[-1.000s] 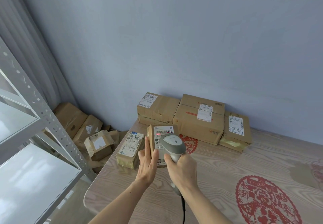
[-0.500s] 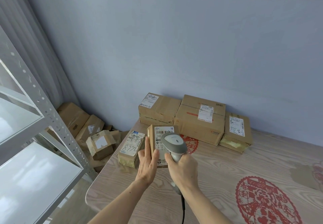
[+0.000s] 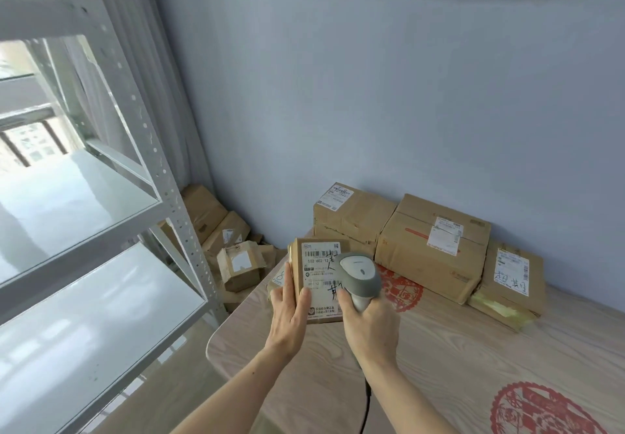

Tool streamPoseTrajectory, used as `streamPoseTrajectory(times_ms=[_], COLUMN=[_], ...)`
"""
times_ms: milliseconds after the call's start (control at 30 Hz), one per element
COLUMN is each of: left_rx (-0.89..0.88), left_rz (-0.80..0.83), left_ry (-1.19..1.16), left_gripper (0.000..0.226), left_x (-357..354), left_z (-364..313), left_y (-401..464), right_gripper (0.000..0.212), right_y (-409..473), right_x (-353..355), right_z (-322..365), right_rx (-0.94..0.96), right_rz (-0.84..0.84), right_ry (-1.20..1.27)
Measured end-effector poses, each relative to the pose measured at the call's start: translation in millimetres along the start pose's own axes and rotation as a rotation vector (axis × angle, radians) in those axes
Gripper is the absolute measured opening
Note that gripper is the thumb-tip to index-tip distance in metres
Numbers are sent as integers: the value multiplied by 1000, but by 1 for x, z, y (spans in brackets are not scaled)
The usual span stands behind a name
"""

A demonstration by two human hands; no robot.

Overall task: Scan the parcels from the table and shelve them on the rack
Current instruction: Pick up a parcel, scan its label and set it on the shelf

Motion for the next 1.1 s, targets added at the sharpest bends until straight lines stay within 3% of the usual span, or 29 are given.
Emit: streamPoseTrajectory(times_ms=[267, 500, 800, 967, 1100], left_rx=[52, 90, 65, 31, 23], left_rz=[-268, -507, -740, -814, -906], left_ry=[37, -61, -127, -144, -187], left_gripper=[81, 87, 79, 83, 71], left_x=[61, 146, 288, 372, 435], left_z=[22, 37, 76, 100, 121], left_y=[-52, -111, -194, -243, -285], right_gripper=[14, 22, 38, 35, 36], right_y=[-20, -61, -171, -242, -298], right_x=[-39, -106, -209, -275, -322], right_z=[26, 61, 142, 179, 217], right_rx=[164, 160, 264, 265, 303], right_rz=[218, 435, 615, 726, 829], right_ry=[112, 165, 182, 238, 286])
Point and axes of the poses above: each hand's wrist, its own y-axis towards the middle knuckle, its own x-axis out of the back of the hand, z = x × y, the point moved 6 cm from there along y, towards the middle knuckle, and after that the axes turned 4 degrees about z, right-handed, at the moved point
